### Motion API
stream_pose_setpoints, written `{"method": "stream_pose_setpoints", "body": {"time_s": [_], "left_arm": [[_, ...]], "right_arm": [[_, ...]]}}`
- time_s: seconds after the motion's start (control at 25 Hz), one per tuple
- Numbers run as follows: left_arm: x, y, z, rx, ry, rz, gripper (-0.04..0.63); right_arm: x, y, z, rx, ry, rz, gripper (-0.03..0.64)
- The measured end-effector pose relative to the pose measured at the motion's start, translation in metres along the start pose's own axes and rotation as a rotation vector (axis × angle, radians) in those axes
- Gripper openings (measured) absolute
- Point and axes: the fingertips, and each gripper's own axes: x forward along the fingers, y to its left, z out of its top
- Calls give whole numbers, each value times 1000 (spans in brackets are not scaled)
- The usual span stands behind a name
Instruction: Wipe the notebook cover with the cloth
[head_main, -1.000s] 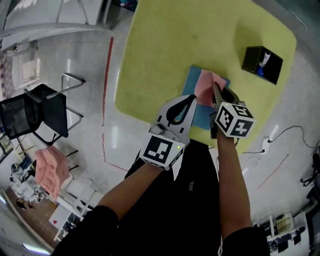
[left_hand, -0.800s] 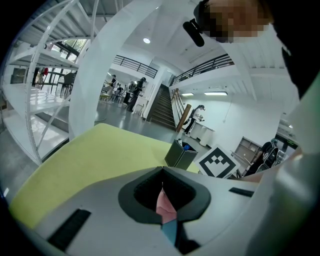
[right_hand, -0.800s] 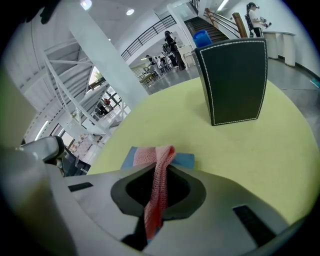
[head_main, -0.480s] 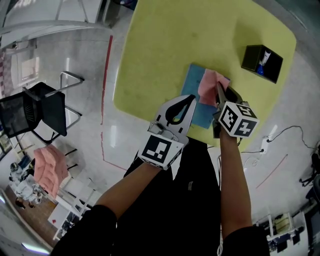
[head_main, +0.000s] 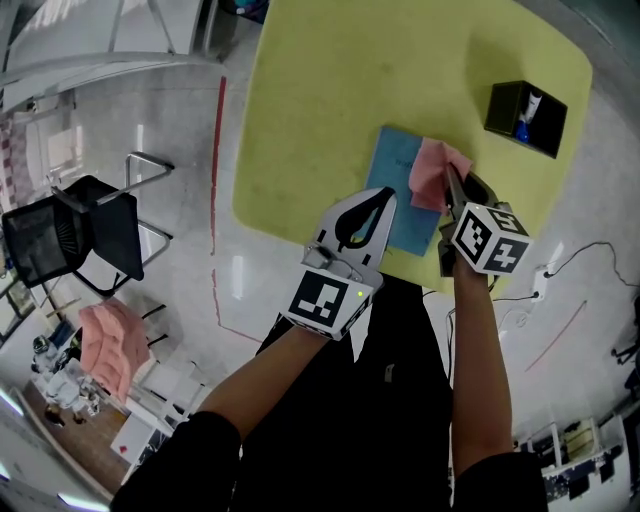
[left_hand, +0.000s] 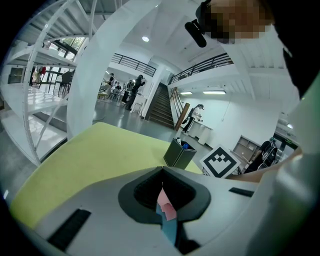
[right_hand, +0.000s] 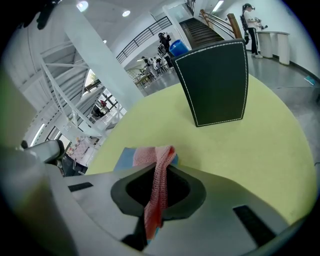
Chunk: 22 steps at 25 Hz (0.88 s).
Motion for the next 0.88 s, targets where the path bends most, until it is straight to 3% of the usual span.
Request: {"method": "stream_pose_setpoints", "body": {"time_s": [0.72,0.88], "left_arm": [[-2,4,-18,13,34,-31,15],[-8,2,-20,11,26,-37,15]], "right_arm": [[-7,-15,-3,56,-6,26,41],[-10,-15,-3,117,-41,61,41]]}}
